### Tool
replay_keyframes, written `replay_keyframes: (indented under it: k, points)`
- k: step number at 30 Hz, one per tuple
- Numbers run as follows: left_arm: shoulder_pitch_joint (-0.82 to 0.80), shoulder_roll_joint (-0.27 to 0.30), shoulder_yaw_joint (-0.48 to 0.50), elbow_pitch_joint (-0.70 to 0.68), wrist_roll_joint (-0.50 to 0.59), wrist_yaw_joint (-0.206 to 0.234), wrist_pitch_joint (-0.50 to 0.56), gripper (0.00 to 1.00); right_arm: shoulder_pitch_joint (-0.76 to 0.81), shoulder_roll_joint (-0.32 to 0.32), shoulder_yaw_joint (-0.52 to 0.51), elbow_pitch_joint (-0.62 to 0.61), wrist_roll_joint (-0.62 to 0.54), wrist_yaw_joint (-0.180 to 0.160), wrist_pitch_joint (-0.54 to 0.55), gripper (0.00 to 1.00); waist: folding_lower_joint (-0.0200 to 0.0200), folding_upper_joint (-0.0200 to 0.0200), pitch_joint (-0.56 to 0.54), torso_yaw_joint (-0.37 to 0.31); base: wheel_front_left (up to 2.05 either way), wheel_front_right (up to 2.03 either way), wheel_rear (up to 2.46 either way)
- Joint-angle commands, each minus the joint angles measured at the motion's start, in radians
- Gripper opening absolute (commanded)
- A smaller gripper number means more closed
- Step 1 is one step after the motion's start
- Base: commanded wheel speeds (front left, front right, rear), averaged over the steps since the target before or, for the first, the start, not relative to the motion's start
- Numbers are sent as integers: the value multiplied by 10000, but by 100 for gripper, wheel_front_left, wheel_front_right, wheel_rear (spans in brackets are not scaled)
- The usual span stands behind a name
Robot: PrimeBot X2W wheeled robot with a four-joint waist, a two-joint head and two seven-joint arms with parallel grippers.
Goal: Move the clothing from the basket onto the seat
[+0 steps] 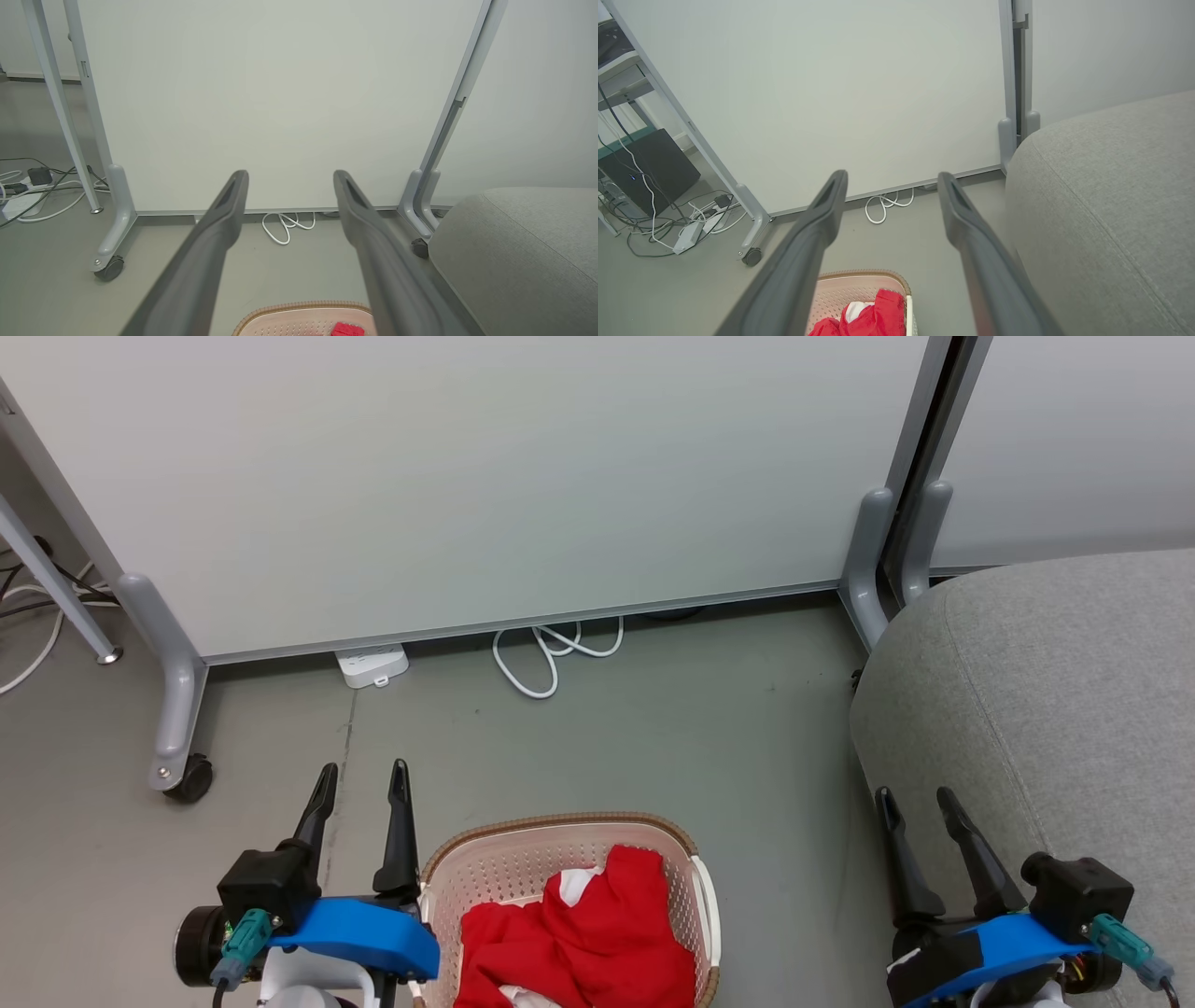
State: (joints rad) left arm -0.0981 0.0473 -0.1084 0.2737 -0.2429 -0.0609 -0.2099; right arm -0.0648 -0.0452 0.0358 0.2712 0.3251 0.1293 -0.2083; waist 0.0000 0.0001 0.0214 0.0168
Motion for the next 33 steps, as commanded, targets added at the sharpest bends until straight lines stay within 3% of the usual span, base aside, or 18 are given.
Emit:
replay_keyframes:
  k: [1, 27, 33]
  points:
    - [-149, 43, -34, -24, 199, 39, -85, 100, -156, -74, 32, -11, -226, 19, -111, 100, 0, -1, -1, 6, 0, 0, 0]
    - [-208, 44, -238, 246, 1923, 4, -574, 100, -159, -80, 265, 173, -2127, 23, -586, 100, 0, -1, 128, 58, 0, 0, 0]
    - [-237, 44, -245, 265, 1871, 6, -570, 100, -150, -79, 260, 193, -2074, 16, -579, 100, 0, -1, 165, 59, 0, 0, 0]
